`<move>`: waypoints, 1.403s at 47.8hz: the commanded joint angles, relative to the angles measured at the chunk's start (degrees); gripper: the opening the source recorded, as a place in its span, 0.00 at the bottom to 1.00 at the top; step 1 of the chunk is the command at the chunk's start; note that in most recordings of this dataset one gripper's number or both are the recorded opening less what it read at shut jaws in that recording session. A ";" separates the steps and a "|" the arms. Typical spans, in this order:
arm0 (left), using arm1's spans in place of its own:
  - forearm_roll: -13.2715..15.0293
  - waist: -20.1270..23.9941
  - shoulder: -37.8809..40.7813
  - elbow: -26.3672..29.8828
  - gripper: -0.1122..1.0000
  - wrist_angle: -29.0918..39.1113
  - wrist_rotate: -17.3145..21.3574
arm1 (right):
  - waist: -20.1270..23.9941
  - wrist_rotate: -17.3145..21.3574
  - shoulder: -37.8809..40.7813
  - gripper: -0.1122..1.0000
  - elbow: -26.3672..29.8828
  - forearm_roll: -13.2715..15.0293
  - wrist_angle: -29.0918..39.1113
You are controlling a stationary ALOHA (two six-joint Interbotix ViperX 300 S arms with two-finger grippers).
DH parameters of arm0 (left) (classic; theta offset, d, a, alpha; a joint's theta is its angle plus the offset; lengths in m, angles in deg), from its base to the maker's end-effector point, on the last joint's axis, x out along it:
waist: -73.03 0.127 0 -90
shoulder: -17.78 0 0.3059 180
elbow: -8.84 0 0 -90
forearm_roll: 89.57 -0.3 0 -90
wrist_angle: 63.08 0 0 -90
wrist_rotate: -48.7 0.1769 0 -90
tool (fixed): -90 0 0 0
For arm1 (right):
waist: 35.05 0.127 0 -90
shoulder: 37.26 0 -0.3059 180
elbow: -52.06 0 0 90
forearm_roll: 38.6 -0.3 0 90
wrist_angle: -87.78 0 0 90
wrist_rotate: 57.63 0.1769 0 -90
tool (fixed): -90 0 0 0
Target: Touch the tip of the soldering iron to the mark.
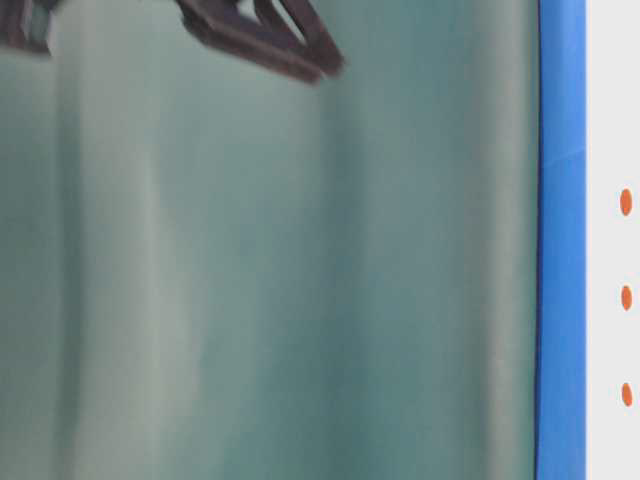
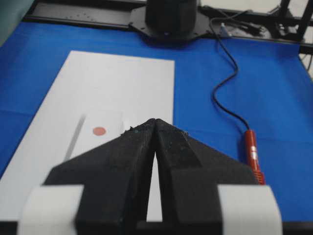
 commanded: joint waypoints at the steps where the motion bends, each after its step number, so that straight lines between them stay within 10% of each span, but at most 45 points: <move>1: -0.09 0.18 0.18 0.70 0.10 -0.26 -0.09 | 0.09 0.00 -4.22 0.82 -0.53 -0.35 -0.26; 27: -0.09 0.18 0.09 0.70 0.10 -0.35 -0.09 | 0.09 0.00 -23.29 0.82 -12.57 -1.76 1.58; 67: -0.09 0.18 0.09 0.70 0.10 -0.53 -0.09 | -0.09 1.23 -31.11 0.80 -22.94 -2.02 -3.87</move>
